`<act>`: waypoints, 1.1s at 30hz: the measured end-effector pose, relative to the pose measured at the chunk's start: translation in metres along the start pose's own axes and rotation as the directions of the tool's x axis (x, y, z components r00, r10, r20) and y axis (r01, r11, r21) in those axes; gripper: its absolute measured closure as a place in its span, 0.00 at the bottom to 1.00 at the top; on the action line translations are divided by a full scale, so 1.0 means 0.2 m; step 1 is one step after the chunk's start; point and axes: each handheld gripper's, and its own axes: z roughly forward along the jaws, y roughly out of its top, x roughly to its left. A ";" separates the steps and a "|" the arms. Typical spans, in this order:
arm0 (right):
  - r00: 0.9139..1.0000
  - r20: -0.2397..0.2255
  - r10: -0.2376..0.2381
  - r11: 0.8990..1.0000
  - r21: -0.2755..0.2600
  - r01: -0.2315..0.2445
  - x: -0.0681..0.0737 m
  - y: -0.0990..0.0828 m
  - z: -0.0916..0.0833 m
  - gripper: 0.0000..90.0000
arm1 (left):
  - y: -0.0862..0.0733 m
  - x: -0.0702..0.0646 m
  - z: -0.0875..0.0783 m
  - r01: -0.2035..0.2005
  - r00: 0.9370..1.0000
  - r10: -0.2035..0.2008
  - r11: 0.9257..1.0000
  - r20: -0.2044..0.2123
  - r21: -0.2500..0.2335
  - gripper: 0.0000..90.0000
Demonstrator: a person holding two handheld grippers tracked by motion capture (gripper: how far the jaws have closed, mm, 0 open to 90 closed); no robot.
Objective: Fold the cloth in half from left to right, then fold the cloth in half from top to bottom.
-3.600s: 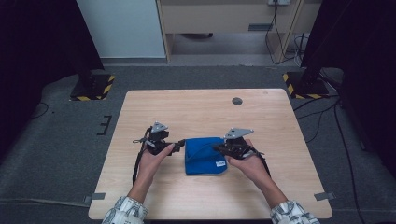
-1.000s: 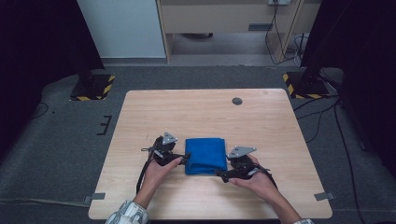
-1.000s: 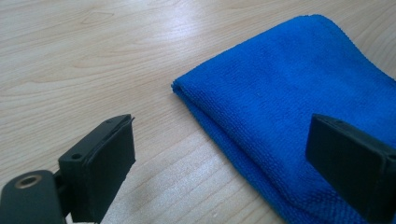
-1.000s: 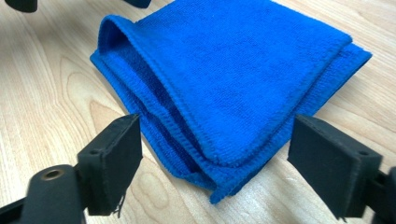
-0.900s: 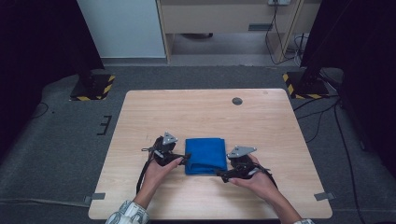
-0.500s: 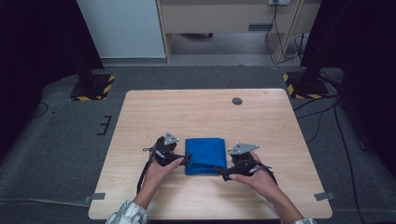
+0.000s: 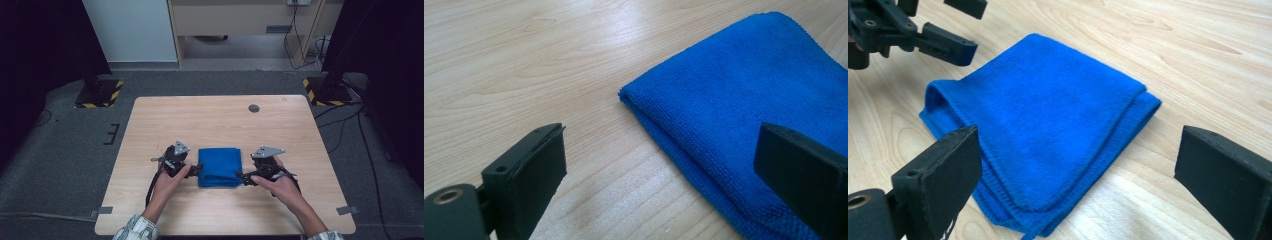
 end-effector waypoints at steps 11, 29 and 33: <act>0.998 0.060 0.035 0.999 -0.030 -0.033 -0.10 0.03 -0.04 0.06 | 0.02 0.06 -0.05 0.014 0.999 -0.015 1.000 -0.035 -0.026 0.07; 0.973 0.195 0.126 0.988 -0.108 -0.107 -0.35 0.18 -0.12 0.06 | 0.04 0.16 -0.12 0.031 0.996 -0.034 0.999 -0.080 -0.041 0.07; 0.967 0.215 0.139 0.987 -0.114 -0.117 -0.37 0.17 -0.15 0.06 | 0.05 0.17 -0.14 0.019 0.995 -0.022 0.999 -0.095 -0.030 0.07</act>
